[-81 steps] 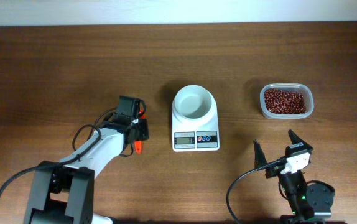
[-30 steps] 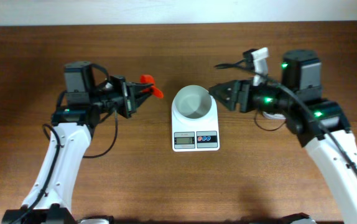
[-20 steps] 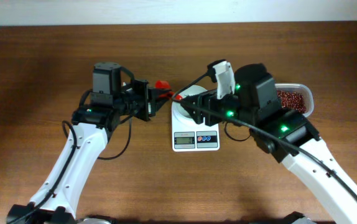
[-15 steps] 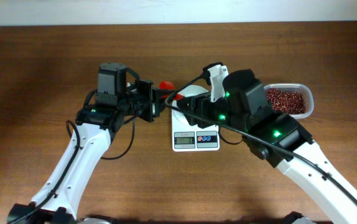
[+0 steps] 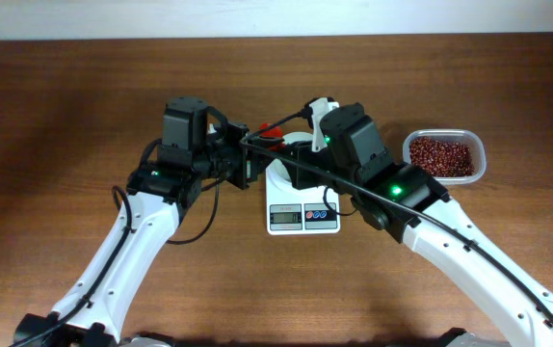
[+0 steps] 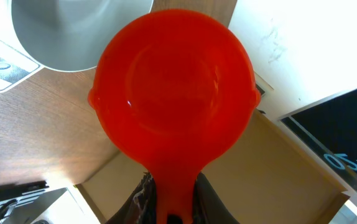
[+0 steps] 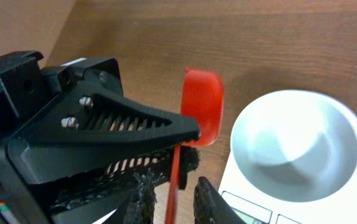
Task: Scoop item into bowl and weigh 50g on scale
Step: 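Grasp the scoop handle with the right gripper from the left gripper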
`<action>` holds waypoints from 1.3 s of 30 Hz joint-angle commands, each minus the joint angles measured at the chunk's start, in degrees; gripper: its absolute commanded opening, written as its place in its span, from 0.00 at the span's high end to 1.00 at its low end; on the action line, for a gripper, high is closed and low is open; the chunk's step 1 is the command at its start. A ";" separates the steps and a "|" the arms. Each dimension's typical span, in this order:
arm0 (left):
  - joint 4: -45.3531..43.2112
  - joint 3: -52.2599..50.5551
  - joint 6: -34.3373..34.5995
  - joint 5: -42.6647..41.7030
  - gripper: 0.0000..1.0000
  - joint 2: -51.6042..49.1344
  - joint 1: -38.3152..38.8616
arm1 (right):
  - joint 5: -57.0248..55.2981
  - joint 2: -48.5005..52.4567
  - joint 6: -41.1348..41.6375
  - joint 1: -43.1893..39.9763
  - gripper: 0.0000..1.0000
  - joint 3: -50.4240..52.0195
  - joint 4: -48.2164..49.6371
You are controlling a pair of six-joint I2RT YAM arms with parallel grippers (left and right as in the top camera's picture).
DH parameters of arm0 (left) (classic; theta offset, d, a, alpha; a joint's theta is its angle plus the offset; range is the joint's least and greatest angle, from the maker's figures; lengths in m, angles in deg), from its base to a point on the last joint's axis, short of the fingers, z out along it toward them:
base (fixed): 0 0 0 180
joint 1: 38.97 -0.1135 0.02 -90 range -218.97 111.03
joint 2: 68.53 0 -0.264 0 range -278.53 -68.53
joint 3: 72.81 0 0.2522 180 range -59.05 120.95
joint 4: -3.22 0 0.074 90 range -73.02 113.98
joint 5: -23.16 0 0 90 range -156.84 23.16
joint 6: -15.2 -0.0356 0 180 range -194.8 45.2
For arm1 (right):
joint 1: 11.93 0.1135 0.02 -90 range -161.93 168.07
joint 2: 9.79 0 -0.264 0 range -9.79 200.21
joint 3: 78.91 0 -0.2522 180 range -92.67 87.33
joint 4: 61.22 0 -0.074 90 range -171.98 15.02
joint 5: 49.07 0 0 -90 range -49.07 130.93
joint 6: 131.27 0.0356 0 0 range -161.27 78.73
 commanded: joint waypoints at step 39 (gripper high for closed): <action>-2.27 0.83 2.62 -1.09 1.00 0.50 0.13 | -1.57 0.39 -1.36 0.33 0.96 -1.07 2.01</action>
